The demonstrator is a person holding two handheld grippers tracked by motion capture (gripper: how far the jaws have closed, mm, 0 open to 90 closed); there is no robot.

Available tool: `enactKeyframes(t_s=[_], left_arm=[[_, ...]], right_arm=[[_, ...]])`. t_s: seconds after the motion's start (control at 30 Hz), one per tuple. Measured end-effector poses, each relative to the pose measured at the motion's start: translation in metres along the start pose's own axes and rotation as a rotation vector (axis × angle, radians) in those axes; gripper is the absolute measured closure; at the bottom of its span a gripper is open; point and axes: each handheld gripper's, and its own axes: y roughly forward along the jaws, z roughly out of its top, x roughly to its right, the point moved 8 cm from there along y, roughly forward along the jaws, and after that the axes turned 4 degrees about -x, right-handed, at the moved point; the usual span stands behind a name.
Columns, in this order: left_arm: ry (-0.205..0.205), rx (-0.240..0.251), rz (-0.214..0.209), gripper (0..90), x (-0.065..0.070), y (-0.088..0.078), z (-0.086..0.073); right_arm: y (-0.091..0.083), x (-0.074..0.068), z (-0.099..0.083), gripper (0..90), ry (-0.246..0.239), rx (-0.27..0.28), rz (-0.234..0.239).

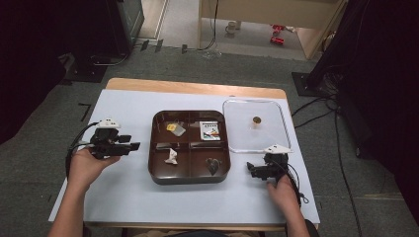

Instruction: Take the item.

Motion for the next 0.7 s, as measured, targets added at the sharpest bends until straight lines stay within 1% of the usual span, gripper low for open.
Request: enactKeyframes(t_s=[0.23, 0.33, 0.37, 0.6, 0.63, 0.7], left_arm=[[0.039, -0.006, 0.0, 47.9, 0.012, 0.001, 0.007], [0.045, -0.005, -0.006, 47.9, 0.016, 0.001, 0.009], [0.054, -0.006, -0.012, 47.9, 0.02, 0.001, 0.01], [0.09, 0.002, -0.035, 47.3, 0.035, 0.004, 0.017], [0.09, 0.002, -0.035, 47.1, 0.035, 0.004, 0.017], [0.11, 0.008, -0.054, 46.1, 0.041, 0.008, 0.019]], right_arm=[[0.0, 0.0, 0.0, 0.0, -0.002, 0.001, -0.001], [0.0, 0.0, 0.0, 0.0, -0.002, 0.001, -0.001], [0.0, 0.0, 0.0, 0.0, 0.0, 0.0, 0.0], [0.0, 0.0, 0.0, 0.0, 0.0, 0.0, 0.0], [0.0, 0.0, 0.0, 0.0, -0.002, 0.001, -0.002], [0.0, 0.0, 0.0, 0.0, 0.0, 0.0, 0.0]])
